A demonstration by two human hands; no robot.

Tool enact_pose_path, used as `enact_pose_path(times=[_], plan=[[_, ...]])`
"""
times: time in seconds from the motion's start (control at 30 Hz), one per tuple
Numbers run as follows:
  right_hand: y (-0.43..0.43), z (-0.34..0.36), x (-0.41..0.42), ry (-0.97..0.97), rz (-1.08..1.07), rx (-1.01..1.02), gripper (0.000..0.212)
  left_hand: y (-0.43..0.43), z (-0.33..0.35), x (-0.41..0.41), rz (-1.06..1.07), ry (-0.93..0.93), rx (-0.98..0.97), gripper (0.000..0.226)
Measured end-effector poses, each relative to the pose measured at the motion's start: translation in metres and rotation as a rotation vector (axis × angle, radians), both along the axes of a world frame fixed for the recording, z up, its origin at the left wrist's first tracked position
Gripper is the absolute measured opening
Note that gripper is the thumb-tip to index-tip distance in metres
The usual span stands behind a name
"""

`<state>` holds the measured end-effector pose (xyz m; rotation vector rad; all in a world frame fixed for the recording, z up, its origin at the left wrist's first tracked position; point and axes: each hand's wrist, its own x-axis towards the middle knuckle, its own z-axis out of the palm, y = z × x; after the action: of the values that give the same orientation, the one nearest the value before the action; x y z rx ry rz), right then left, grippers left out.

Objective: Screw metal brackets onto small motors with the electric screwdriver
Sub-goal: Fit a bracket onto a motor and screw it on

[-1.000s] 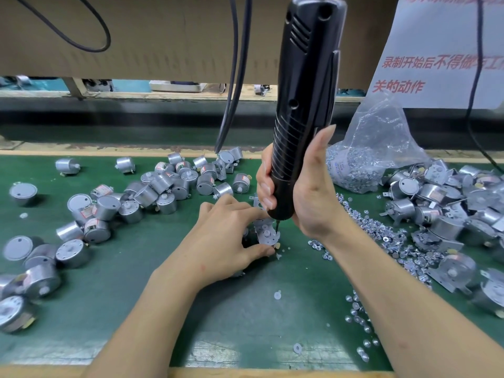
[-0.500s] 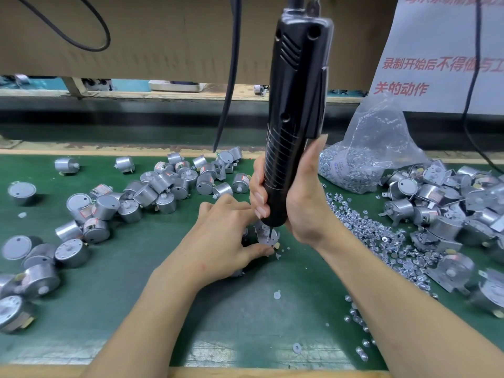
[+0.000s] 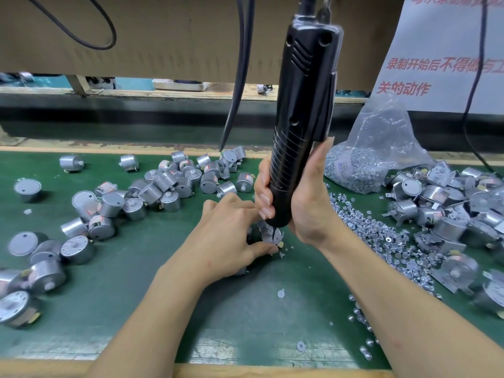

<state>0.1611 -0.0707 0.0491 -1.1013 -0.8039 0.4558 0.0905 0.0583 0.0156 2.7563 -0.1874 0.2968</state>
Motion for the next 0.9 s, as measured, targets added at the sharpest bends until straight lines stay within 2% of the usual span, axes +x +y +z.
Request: enact_pose_path(times=[0.33, 0.6, 0.9], plan=[[0.0037, -0.0002, -0.0040, -0.037, -0.024, -0.005, 0.081, -0.0035, 0.0013, -0.0027, 0.015, -0.005, 0.008, 0.033], [0.0047, -0.0022, -0.0068, -0.031, -0.070, -0.019, 0.082, -0.0080, 0.0025, -0.0030, 0.075, -0.018, 0.212, 0.035], [0.0063, -0.0011, -0.0061, 0.039, -0.054, -0.003, 0.084, -0.0085, 0.0030, -0.0025, 0.091, -0.021, 0.192, 0.040]])
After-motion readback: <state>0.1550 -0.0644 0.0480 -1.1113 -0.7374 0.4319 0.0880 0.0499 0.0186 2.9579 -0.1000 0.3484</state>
